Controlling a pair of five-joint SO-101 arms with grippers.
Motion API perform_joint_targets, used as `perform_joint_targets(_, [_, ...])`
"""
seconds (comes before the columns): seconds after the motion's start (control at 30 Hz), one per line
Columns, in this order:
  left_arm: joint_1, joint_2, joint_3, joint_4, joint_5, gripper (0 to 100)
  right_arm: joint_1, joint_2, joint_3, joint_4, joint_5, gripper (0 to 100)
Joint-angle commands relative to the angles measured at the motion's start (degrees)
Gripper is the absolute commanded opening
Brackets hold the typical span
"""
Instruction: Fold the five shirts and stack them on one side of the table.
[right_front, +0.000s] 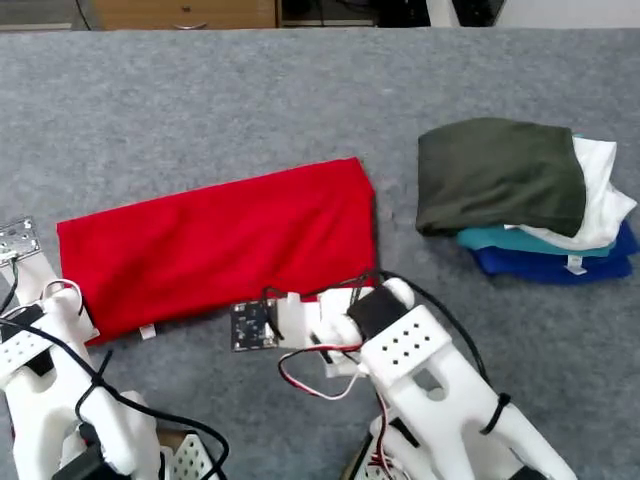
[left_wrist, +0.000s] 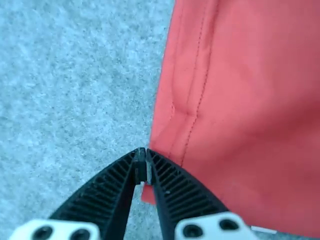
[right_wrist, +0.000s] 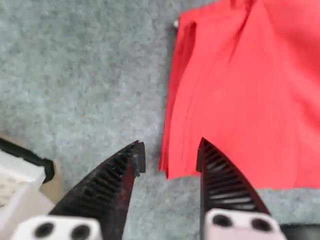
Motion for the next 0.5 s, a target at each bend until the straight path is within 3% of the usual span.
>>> perform_joint_targets(0.0, [0.1,0.0,-0.9,-0.1,0.5,2,-2.1,2.1,0.0,-2.6,-0.8,18.6])
perform_joint_targets(0.47, [0.1,0.5,-0.4,-3.2,0.5,2,-2.2,24.7,-5.5,-13.1,-1.9,18.5])
